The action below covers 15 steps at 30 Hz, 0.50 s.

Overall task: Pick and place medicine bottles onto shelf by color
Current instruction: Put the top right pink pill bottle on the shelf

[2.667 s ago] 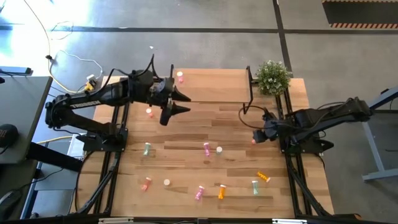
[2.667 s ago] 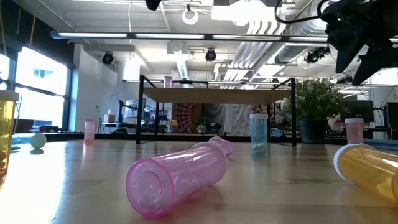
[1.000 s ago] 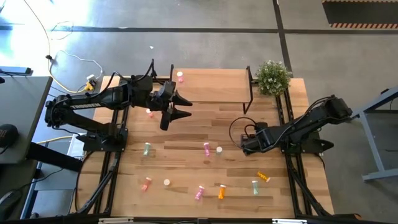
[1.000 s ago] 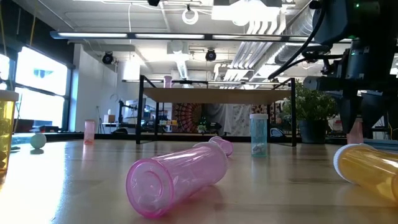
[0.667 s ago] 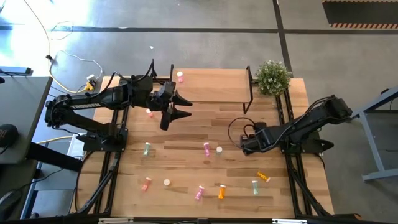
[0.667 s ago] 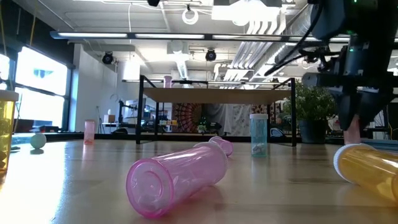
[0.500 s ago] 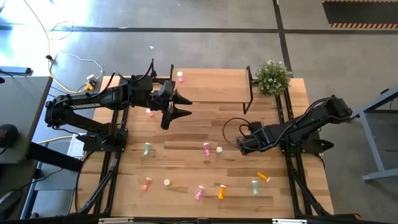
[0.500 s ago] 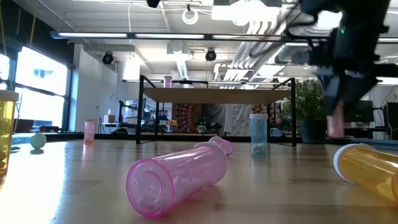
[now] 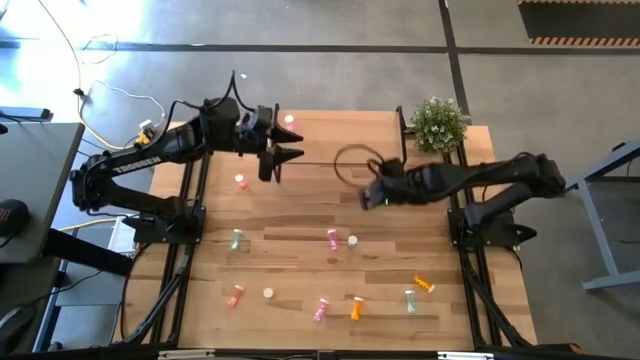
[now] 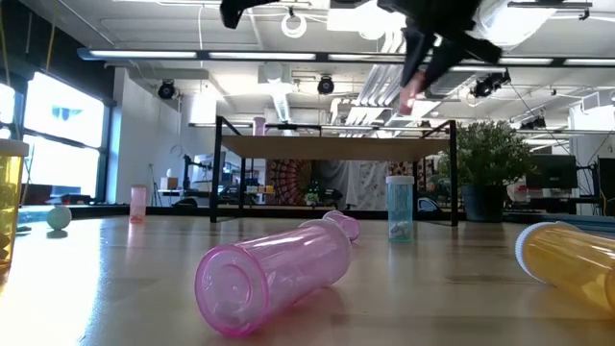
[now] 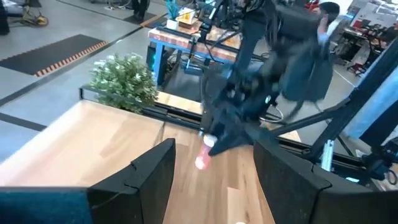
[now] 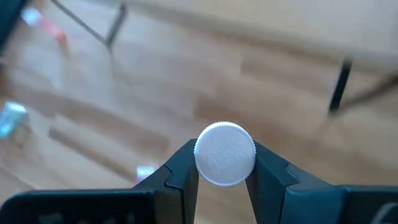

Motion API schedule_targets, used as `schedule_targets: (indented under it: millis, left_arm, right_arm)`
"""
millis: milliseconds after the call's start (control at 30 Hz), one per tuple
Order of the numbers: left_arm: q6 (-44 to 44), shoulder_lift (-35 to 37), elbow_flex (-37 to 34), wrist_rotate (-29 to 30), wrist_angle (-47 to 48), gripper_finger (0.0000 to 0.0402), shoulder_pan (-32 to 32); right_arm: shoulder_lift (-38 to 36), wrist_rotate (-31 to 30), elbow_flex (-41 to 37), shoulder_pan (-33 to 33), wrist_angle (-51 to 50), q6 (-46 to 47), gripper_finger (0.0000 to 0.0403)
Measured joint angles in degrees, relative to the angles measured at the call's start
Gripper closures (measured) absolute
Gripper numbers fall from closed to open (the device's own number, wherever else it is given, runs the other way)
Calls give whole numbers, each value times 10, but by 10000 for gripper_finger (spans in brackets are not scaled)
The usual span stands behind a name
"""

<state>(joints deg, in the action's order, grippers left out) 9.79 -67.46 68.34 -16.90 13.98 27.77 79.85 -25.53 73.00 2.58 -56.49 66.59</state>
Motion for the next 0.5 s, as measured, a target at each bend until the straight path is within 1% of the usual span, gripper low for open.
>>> schedule_targets:
  millis: [100, 267, 367, 500]
  left_arm:
    - [-12, 0, 0, -22, 1, 193, 16]
    - [-18, 0, 0, -27, 8, 193, 32]
    - [-25, 0, 0, -44, 15, 193, 42]
    - [-25, 0, 0, -50, 15, 193, 46]
  right_arm:
    - [0, -8, 41, -46, -2, -77, 306]
    - [0, -8, 102, -124, -6, -197, 306]
    - [0, -6, 126, -172, -11, -267, 305]
    - [0, 35, 140, -242, -11, -353, 305]
